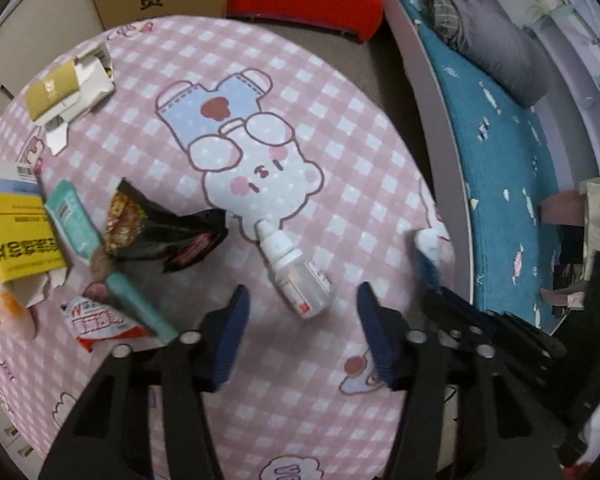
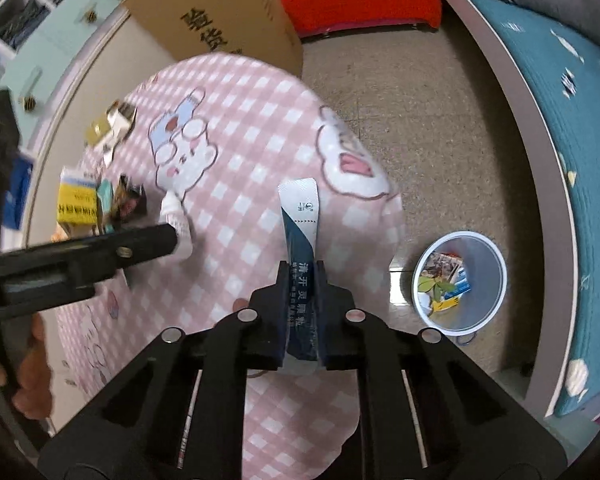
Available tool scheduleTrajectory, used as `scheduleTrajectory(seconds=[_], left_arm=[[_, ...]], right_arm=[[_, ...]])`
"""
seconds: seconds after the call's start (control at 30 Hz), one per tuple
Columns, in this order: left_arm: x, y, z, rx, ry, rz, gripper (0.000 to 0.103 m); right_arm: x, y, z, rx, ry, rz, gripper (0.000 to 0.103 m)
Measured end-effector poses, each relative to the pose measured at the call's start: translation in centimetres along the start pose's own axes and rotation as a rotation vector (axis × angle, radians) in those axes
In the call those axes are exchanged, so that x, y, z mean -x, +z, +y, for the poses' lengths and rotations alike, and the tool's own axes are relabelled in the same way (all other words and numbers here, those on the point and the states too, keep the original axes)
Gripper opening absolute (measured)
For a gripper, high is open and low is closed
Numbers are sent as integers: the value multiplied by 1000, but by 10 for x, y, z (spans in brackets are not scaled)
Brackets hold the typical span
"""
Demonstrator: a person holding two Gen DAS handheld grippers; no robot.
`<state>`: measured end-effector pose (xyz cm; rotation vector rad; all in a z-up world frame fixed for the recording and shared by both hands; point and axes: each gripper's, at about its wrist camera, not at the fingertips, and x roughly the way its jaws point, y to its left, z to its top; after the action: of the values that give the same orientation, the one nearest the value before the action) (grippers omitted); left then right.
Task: Collect trash
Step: 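Grasp the white bottle with the left gripper while the right grasps the blue toothpaste tube, then carry both items over the basin and open both grippers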
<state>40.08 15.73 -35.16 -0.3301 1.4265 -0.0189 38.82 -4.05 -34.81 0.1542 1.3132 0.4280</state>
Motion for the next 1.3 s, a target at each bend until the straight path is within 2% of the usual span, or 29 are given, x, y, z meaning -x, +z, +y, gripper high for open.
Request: scheduleTrajectory(seconds=[0.1, 0.17, 0.23, 0.47, 0.77, 1.0, 1.17, 1.3], left_arm=[[-9, 4, 0, 21, 13, 13, 31], [-8, 4, -4, 8, 31, -2, 30], [-6, 4, -13, -9, 34, -19, 25], [13, 7, -49, -31, 26, -79, 24], [45, -3, -106, -87, -10, -155, 24], [56, -16, -174, -200, -71, -182, 24], [53, -29, -231, -294, -103, -172, 24], [49, -40, -262, -358, -115, -164, 24]], right_arm=[[5, 3, -3, -22, 24, -7, 12], [9, 4, -6, -31, 40, -11, 12], [13, 5, -9, -43, 56, -16, 12], [38, 13, -17, -56, 93, -55, 12], [92, 11, -59, -90, 95, -142, 12], [136, 0, -107, -143, 63, -205, 12], [166, -12, -143, -188, 30, -253, 12], [183, -21, -163, -218, 11, -281, 12]])
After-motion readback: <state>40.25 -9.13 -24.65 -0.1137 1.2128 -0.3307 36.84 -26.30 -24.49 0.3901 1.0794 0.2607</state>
